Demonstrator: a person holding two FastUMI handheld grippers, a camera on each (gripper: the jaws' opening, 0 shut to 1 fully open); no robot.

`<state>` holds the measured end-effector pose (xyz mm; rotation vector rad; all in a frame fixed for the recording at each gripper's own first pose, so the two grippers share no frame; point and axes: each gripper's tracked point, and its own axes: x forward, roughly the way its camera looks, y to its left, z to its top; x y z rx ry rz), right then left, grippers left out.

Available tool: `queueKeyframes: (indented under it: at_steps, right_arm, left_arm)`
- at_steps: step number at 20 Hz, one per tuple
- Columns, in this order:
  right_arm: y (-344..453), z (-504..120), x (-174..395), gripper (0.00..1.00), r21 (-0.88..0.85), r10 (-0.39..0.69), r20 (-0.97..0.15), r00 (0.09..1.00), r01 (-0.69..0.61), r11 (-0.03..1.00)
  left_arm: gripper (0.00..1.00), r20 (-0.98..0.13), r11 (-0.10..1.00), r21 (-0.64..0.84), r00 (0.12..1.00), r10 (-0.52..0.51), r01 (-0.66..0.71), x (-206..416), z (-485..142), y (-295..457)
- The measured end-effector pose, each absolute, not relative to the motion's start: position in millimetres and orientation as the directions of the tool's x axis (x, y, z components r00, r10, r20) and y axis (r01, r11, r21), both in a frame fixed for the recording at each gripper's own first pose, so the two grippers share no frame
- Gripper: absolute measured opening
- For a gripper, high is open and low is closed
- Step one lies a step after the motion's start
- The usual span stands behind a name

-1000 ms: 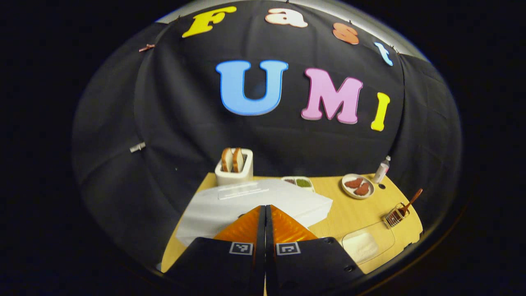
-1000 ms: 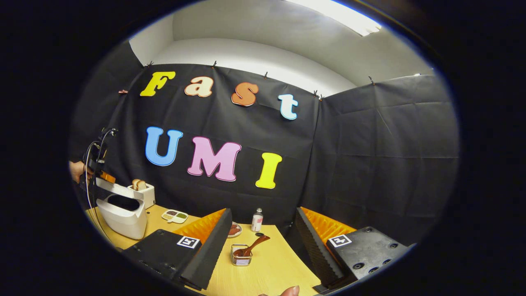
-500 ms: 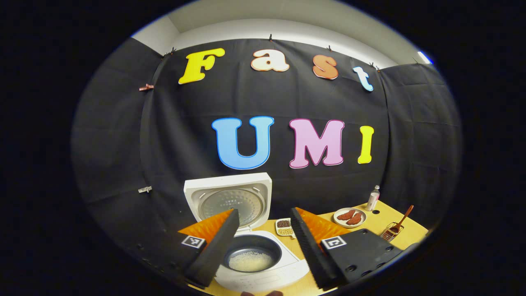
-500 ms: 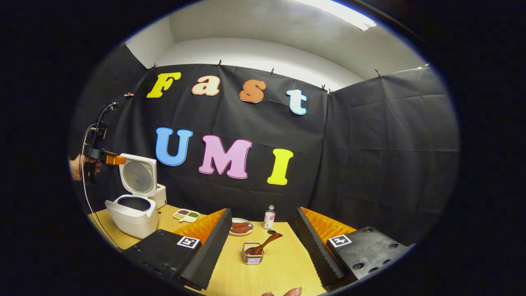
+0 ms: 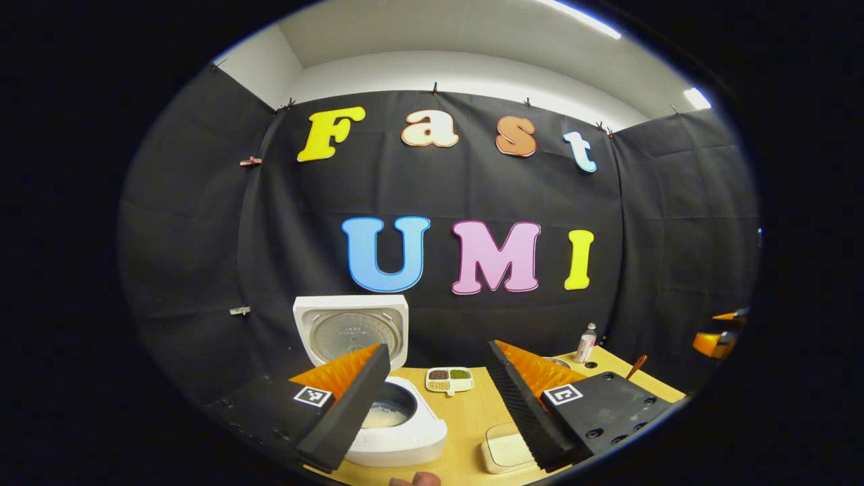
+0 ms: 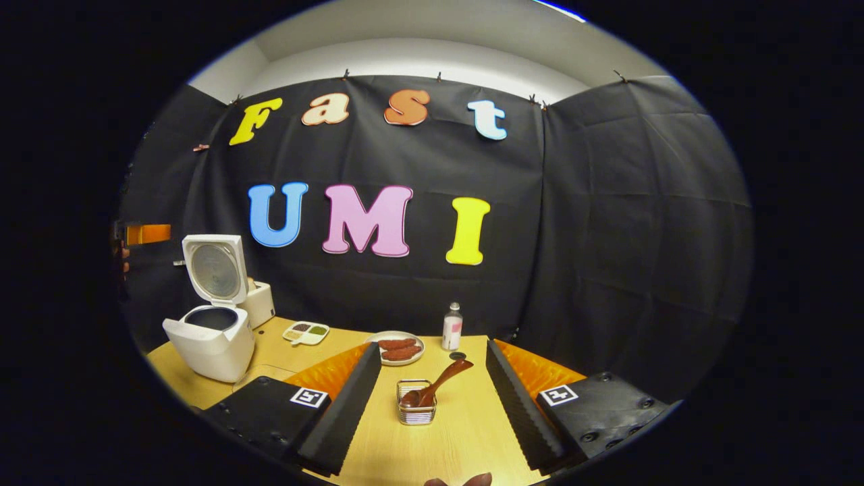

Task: Close the left gripper, press the button to open the rice cooker; take a wooden spoon from the chopstick holder with the right hand, scoop a spoonful of rice and pour it into the rice cooker, then put the wooden spoon back into the chopstick holder.

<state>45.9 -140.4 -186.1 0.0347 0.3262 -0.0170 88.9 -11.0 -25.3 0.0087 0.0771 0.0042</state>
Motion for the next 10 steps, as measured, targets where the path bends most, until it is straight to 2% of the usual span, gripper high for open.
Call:
queueKeyframes:
  at_steps: [6,10]
  right_arm:
    - [-159.1,-286.2,91.1,0.98,0.167,0.077,-0.444,0.893,-0.002,0.986]
    - [-153.0,-343.9,111.5,0.9,0.249,0.152,-0.498,0.854,-0.027,0.968]
  left_arm:
    - [0.98,-0.089,0.984,0.016,0.98,0.177,-0.176,61.5,-37.9,-22.1]
    - [0.98,-0.12,0.968,0.041,0.961,0.25,-0.247,49.0,-50.9,-31.2]
